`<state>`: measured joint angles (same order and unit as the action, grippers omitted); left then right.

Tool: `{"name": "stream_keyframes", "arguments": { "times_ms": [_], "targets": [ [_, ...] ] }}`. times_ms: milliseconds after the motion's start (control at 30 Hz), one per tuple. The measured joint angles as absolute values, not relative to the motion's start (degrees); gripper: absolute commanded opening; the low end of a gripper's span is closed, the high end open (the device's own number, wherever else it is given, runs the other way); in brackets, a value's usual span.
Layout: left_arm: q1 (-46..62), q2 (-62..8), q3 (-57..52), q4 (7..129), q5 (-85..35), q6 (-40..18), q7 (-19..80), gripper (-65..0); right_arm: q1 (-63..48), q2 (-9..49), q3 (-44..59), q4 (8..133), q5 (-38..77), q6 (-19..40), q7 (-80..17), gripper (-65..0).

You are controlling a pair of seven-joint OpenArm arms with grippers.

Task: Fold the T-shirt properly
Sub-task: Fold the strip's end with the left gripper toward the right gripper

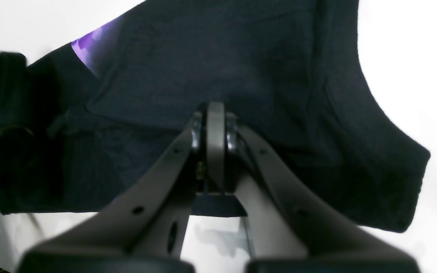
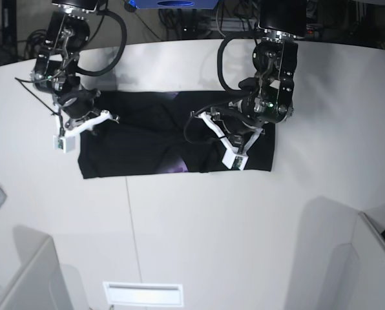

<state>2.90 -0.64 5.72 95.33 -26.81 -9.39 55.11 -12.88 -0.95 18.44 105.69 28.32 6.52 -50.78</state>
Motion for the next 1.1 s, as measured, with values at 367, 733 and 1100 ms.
{"name": "stream_keyframes", "arguments": {
  "times_ms": [367, 733, 1100],
  "targets": [
    [2.81, -0.64, 5.28, 95.22, -27.00, -9.39, 55.07, -65.0, -12.88, -0.95, 18.44, 105.69, 28.32, 6.55, -50.78, -65.0],
    [1.26, -0.64, 5.63, 95.22, -26.81, -9.37, 55.07, -65.0, -12.75, -0.95, 18.44, 105.69, 28.32, 6.52, -50.81, -65.0],
    [1.26, -0.62, 5.72, 95.22, -26.85, -9.37, 55.11, -65.0, -12.71, -0.95, 18.44, 105.69, 28.34, 6.55, -50.78, -65.0]
  ]
}}
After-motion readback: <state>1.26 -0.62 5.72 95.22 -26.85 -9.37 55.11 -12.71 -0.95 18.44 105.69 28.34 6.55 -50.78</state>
